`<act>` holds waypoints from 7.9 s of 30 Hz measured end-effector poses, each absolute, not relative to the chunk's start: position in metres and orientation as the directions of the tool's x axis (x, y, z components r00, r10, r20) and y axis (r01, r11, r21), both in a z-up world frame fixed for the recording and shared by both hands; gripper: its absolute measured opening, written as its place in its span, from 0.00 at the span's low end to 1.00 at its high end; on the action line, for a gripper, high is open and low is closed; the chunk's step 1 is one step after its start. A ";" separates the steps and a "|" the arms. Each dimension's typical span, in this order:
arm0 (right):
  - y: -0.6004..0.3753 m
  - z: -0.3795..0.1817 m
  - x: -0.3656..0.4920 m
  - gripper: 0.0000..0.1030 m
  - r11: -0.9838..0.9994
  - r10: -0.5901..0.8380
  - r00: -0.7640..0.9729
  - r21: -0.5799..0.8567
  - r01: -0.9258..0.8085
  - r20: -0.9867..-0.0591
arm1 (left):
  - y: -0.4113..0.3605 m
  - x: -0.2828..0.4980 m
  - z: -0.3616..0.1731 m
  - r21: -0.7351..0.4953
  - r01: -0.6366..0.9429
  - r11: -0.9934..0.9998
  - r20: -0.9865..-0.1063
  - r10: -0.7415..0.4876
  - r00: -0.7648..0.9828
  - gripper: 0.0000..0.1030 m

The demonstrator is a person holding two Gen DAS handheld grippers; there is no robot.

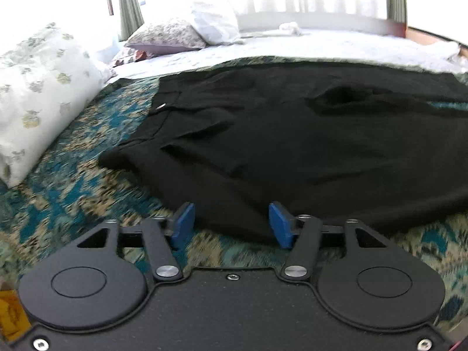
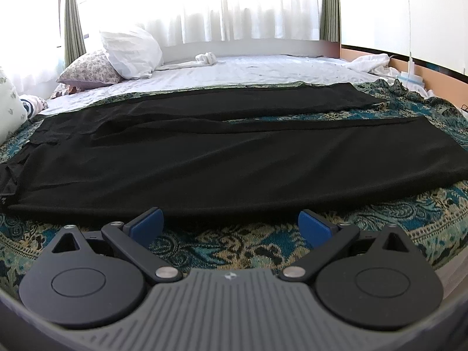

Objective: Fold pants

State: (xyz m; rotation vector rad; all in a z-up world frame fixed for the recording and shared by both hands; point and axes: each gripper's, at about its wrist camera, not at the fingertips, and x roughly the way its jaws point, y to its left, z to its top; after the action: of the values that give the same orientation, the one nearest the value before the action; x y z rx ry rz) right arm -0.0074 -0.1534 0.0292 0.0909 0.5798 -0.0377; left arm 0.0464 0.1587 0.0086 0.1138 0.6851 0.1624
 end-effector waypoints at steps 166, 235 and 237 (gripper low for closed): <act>-0.436 0.032 0.021 0.05 0.538 -0.449 0.648 0.392 0.746 -0.616 | 0.138 0.054 0.057 -0.195 -0.470 0.861 -0.583 0.284 0.761 0.08; -0.331 0.025 0.062 0.81 0.861 -0.440 0.784 0.041 0.506 -0.439 | 0.189 0.025 0.063 -0.185 -0.381 0.906 -0.529 0.235 0.815 0.41; -0.311 0.020 0.070 0.83 0.884 -0.410 0.797 0.023 0.467 -0.444 | 0.205 0.032 0.064 -0.217 -0.382 0.898 -0.537 0.217 0.815 0.41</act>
State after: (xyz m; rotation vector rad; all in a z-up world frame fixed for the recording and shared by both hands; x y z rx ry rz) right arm 0.0701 -0.3111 0.0197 0.1344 0.4449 -0.4724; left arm 0.0324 0.2052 0.0644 -0.3256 0.5282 0.3257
